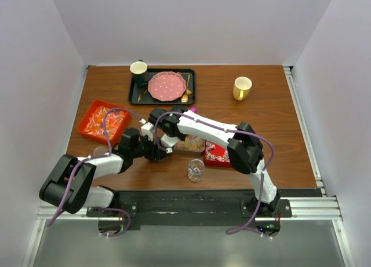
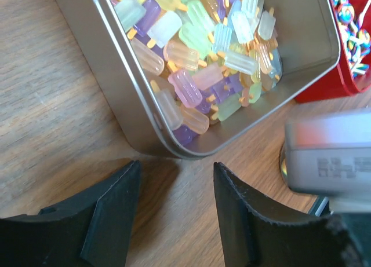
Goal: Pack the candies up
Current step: Scoop the fake candies from the storage box.
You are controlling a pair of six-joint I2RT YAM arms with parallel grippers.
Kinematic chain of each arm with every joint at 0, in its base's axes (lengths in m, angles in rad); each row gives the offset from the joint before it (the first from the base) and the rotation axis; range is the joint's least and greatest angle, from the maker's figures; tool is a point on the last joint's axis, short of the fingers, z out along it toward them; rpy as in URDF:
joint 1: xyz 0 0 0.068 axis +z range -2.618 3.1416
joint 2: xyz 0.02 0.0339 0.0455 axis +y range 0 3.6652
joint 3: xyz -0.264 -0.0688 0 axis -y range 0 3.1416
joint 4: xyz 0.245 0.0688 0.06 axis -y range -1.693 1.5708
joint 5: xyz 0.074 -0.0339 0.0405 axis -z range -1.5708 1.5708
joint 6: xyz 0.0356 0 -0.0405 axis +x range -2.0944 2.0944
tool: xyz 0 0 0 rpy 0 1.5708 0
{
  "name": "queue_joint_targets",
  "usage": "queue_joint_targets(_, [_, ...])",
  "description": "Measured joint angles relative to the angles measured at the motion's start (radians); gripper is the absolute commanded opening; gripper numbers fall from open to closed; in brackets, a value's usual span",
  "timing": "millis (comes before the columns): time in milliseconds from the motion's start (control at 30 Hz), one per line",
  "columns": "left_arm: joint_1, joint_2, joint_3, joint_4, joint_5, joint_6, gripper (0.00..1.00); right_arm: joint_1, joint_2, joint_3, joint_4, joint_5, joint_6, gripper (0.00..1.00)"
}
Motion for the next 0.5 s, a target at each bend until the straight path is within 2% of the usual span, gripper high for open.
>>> queue_joint_targets(200, [0.002, 0.001, -0.002, 0.002, 0.003, 0.000, 0.58, -0.018, -0.014, -0.004, -0.024, -0.025, 0.017, 0.00])
queue_joint_targets(500, [0.002, 0.023, -0.002, 0.036, 0.011, -0.001, 0.58, -0.151, -0.016, 0.064, -0.031, -0.101, -0.018, 0.00])
